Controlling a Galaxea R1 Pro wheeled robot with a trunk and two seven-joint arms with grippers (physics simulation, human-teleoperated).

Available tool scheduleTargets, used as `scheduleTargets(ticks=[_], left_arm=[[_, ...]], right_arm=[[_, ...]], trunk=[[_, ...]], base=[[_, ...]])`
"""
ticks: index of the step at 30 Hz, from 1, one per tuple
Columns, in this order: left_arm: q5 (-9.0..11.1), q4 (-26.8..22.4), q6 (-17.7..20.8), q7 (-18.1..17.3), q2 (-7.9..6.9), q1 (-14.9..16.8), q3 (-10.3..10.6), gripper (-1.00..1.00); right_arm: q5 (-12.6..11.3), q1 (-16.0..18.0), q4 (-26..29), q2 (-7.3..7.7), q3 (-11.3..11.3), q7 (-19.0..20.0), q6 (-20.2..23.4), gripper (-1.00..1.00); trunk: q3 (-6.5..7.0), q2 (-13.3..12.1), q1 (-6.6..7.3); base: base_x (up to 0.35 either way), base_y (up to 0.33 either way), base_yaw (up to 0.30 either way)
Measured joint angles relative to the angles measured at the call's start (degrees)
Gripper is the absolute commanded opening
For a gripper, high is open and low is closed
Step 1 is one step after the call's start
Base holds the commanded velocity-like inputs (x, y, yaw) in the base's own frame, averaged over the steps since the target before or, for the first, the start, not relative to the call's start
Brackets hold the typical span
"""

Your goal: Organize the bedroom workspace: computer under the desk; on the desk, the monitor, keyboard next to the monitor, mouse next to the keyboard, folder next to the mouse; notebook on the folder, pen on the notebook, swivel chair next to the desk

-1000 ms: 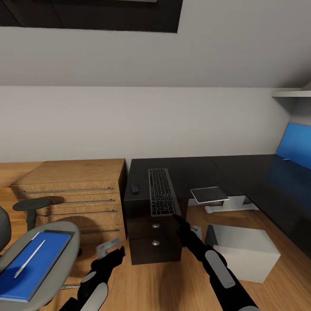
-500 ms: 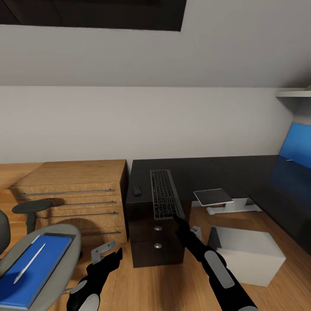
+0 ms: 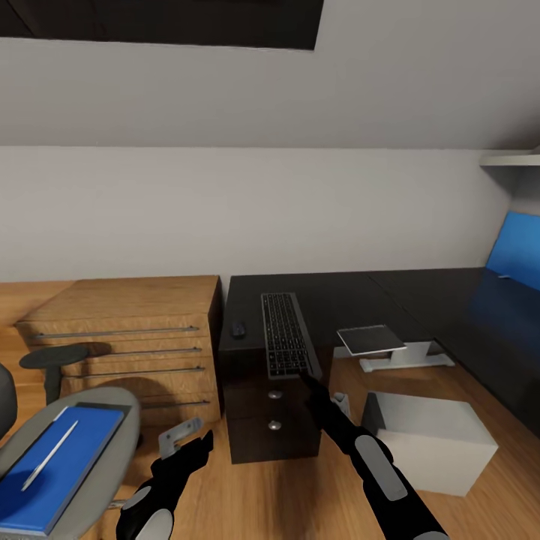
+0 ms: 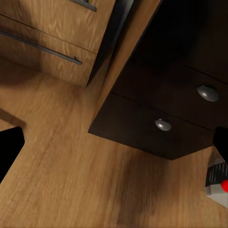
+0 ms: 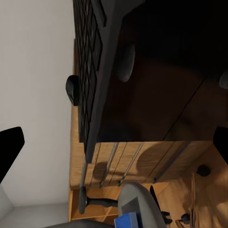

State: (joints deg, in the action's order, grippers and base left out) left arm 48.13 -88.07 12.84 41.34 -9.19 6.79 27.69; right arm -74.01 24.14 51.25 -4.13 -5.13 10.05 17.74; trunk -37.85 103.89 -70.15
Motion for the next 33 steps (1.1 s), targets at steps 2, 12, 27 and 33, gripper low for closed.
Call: scheduleTargets(ticks=[2, 12, 27, 33], left_arm=[[0.00, 0.00, 0.00, 0.00, 0.01, 0.00, 0.00, 1.00], [0.04, 0.14, 0.00, 0.01, -0.10, 0.00, 0.05, 1.00], [0.79, 0.22, 0.00, 0.01, -0.21, 0.00, 0.06, 1.00], [0.79, 0.19, 0.00, 0.00, -0.25, 0.00, 0.14, 1.00]], right_arm=[[0.01, 0.00, 0.00, 0.00, 0.00, 0.00, 0.00, 1.00], [0.01, 0.00, 0.00, 0.00, 0.00, 0.00, 0.00, 1.00], [0.08, 0.00, 0.00, 0.06, 0.00, 0.00, 0.00, 1.00], [0.11, 0.00, 0.00, 0.09, 0.00, 0.00, 0.00, 1.00]], trunk=[[-0.36, 0.80, -0.44], [-0.36, 0.82, -0.45], [-0.36, 0.82, -0.42], [-0.36, 0.82, -0.44]], base=[[0.000, 0.000, 0.000], [0.001, 0.000, 0.000], [0.112, 0.021, 0.000], [0.045, 0.020, 0.000]])
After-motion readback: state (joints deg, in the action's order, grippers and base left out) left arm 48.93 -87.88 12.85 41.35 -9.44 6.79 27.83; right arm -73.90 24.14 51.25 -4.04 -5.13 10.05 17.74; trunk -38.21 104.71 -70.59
